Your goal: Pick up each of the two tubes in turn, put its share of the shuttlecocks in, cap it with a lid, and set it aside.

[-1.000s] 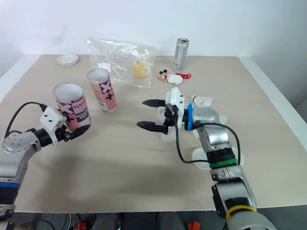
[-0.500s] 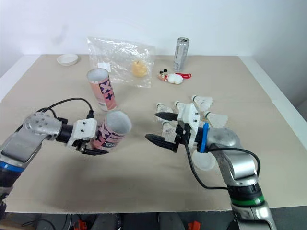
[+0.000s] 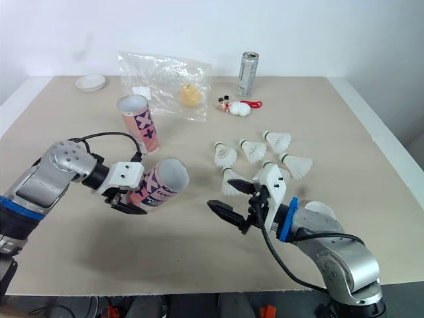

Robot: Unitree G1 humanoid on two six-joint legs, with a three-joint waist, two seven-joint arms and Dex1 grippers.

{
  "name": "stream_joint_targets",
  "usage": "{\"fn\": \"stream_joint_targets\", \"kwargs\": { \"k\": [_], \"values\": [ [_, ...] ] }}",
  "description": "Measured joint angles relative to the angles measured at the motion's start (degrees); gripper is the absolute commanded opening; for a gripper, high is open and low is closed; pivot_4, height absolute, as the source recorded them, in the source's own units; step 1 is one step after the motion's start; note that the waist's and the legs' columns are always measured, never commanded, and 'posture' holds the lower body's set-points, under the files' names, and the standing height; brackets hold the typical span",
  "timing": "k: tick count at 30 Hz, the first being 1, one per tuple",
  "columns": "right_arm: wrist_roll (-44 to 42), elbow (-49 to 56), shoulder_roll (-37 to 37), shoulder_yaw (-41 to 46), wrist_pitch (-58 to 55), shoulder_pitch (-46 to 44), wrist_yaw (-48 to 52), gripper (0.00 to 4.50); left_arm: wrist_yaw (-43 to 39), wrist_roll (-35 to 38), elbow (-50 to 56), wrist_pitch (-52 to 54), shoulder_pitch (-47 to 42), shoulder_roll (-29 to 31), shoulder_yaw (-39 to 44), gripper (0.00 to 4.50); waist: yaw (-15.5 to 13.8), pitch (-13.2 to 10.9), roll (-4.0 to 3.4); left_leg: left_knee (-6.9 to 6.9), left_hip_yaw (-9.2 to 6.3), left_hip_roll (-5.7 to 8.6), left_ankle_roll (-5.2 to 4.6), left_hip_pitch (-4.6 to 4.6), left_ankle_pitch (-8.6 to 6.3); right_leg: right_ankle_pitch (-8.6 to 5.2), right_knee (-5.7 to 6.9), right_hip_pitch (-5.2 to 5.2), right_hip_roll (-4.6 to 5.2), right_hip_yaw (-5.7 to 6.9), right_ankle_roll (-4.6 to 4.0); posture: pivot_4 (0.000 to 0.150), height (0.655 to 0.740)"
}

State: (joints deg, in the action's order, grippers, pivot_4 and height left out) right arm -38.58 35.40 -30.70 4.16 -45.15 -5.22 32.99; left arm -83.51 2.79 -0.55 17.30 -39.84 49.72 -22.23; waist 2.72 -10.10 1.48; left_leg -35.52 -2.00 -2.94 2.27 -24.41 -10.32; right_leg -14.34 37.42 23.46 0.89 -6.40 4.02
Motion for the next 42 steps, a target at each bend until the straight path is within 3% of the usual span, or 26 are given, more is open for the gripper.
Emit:
{"fn": "stream_joint_targets", "kwargs": {
  "k": [9, 20, 32, 38, 42],
  "values": [
    [3.16, 0.01, 2.15, -4.19, -2.01, 0.63, -7.17, 4.5, -1.17, -1.18, -0.6, 0.27, -1.31, -1.64, -0.27, 3.32, -0.05, 0.0, 0.0, -0.01, -0.02, 0.0, -0.01, -0.01, 0.0, 0.01, 0.0, -0.02, -0.01, 0.01, 0.04, 0.15, 0.74],
    [10.3, -4.9, 8.91, -8.48, -4.55, -8.01, -16.96, 4.5, -1.6, -1.22, -0.59, 1.35, -1.61, -3.87, -0.43, 3.32, -0.02, 0.0, 0.0, -0.05, -0.05, -0.01, -0.01, -0.03, 0.0, 0.05, 0.12, 0.02, -0.03, 0.02, 0.08, 0.15, 0.74],
    [12.13, -7.68, 11.03, -8.48, -9.63, -11.24, -19.53, 4.5, -0.9, -1.3, -0.52, 1.81, -1.52, -3.87, -0.43, 3.32, -0.01, 0.0, 0.0, -0.06, -0.08, -0.01, -0.01, -0.01, 0.01, 0.03, 0.22, 0.03, -0.04, 0.03, 0.08, 0.15, 0.74],
    [13.4, -8.41, 10.81, -8.47, -10.59, -11.31, -19.56, 2.7, -0.63, -1.3, -0.4, 1.82, -1.32, -3.83, -0.38, 3.25, 0.0, 0.0, 0.0, -0.09, -0.08, 0.0, -0.01, -0.01, 0.01, 0.03, 0.26, 0.03, -0.04, 0.03, 0.08, 0.15, 0.74],
    [14.63, -8.84, 10.22, -8.4, -10.59, -11.3, -19.44, 0.8, -0.55, -1.31, -0.4, 1.77, -1.3, -3.83, -0.38, 3.25, 0.0, 0.0, 0.0, -0.09, -0.08, -0.01, -0.01, 0.0, 0.01, 0.02, 0.28, 0.03, -0.04, 0.03, 0.07, 0.15, 0.74]
  ]
}}
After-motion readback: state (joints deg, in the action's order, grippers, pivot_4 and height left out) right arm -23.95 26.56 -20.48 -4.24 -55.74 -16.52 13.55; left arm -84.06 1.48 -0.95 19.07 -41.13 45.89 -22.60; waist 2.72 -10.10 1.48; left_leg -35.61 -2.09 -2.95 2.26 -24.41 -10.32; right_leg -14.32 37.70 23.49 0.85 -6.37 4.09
